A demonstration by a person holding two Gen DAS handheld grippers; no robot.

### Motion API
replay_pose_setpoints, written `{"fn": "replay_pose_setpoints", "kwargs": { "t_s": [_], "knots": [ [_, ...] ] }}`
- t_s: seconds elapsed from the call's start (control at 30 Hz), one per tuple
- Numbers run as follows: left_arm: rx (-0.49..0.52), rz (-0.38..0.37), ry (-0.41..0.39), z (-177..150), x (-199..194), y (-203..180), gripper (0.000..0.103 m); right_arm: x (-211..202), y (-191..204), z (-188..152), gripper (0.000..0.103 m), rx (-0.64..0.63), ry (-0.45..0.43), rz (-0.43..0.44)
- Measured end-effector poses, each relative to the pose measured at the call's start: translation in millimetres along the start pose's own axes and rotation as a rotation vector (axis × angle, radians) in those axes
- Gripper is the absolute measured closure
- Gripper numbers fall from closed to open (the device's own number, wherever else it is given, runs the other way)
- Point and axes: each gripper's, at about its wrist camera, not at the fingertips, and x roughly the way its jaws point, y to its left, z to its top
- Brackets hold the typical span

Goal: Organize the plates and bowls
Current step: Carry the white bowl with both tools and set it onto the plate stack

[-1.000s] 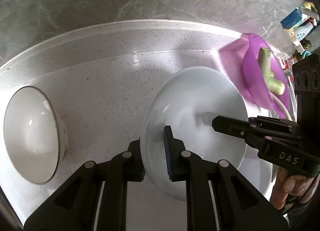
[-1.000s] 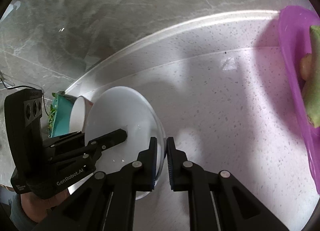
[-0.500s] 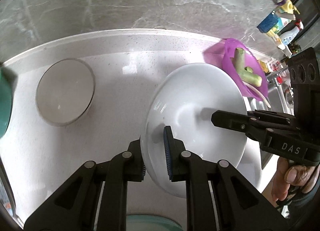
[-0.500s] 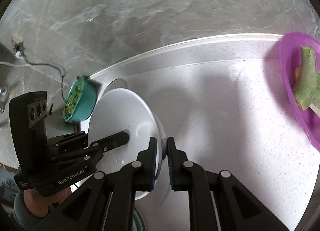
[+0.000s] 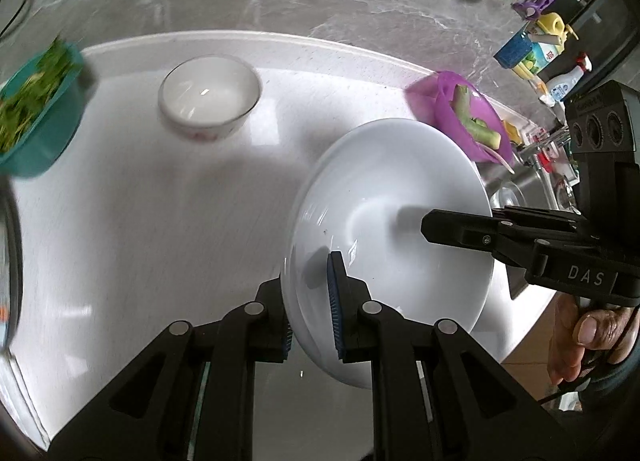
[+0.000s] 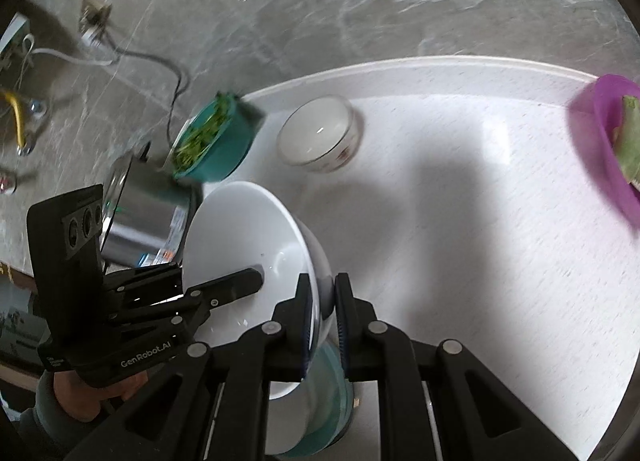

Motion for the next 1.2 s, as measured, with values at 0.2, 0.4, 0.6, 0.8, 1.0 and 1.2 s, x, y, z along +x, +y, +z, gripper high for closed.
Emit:
{"fn": "replay_pose_setpoints", "kwargs": {
  "t_s": [0.2, 0.4, 0.6, 0.8, 1.0, 1.2],
  "knots": [
    [-0.041, -0.006, 0.004, -51.5, -27.7, 25.5, 0.090, 10.4, 35.1, -24.5, 0.089, -0.025, 0.044, 0.013],
    [-0.074, -0.016, 0.019, -95.9, -38.3, 45.1, 0.090, 21.1, 53.1, -47.6, 0.089, -0.030, 0.086, 0.016],
    [-0.091, -0.027, 0.056, -131.1, -32.5, 55.4, 0.090, 35.6, 58.3, -69.2, 0.089, -0.011, 0.127, 0.013],
    [-0.076, -0.007, 0.078, -149.5, -19.8, 56.4, 0.090, 49.7, 55.0, -86.0, 0.089, 0.020, 0.159, 0.000],
    [-0.054, 0.013, 0.095, -157.0, -6.1, 54.9, 0.089, 62.8, 51.2, -96.9, 0.089, 0.032, 0.179, -0.029],
    [-0.050, 0.029, 0.111, -153.4, 9.8, 53.8, 0.089, 74.4, 45.3, -100.4, 0.089, 0.041, 0.192, -0.048]
  ]
}}
